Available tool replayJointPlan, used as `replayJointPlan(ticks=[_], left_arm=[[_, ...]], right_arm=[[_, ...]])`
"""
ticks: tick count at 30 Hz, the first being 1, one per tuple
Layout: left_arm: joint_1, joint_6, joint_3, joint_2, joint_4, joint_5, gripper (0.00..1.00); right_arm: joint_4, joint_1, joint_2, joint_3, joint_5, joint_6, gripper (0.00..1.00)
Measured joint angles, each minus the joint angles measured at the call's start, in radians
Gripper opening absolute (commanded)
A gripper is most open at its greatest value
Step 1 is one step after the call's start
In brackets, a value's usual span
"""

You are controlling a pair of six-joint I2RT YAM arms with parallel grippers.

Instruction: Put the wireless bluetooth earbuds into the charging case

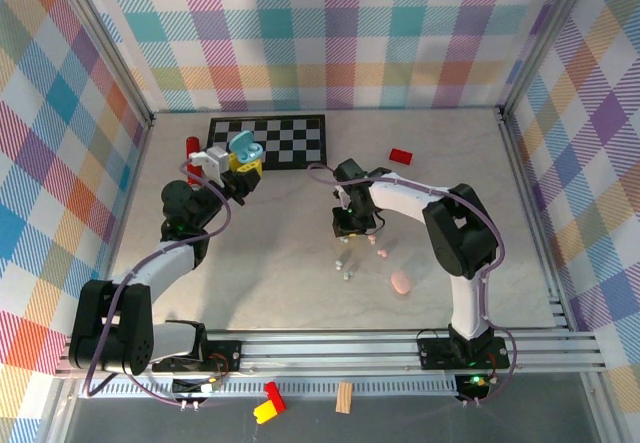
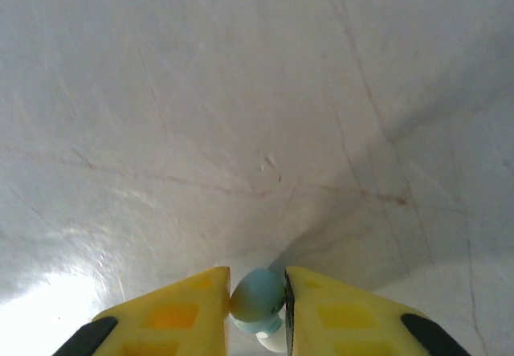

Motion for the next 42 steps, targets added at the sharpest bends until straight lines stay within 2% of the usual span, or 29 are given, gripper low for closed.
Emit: replayJointPlan(ticks=[9, 13, 20, 28, 36, 42], left_arm=[[0.000, 0.001, -0.003, 0.000, -0.005, -0.003, 0.37], [0.002, 0.000, -0.003, 0.000, -0.003, -0.023, 0.37], [0.042, -0.016, -0.005, 0.055, 0.038, -0.038, 0.38], [0.124, -0.072, -0.024, 0.129, 0.139, -0.039, 0.38], [0.126, -0.075, -0.024, 0.136, 0.164, -0.045, 0.38], [0.126, -0.062, -0.029, 0.132, 0.161, -0.034, 0.38]], right_arm=[[-0.039, 0.014, 0.014, 0.032, 0.079, -0.053, 0.50], [-0.038, 0.043, -0.016, 0.032, 0.181, -0.034, 0.51], [-0.030, 0.172, -0.113, 0.018, 0.421, 0.028, 0.51], [-0.077, 0.314, -0.071, 0.040, 0.669, 0.108, 0.46], [-0.159, 0.347, 0.054, 0.108, 0.742, 0.146, 0.40], [-0.191, 0.347, 0.069, 0.134, 0.756, 0.151, 0.36]])
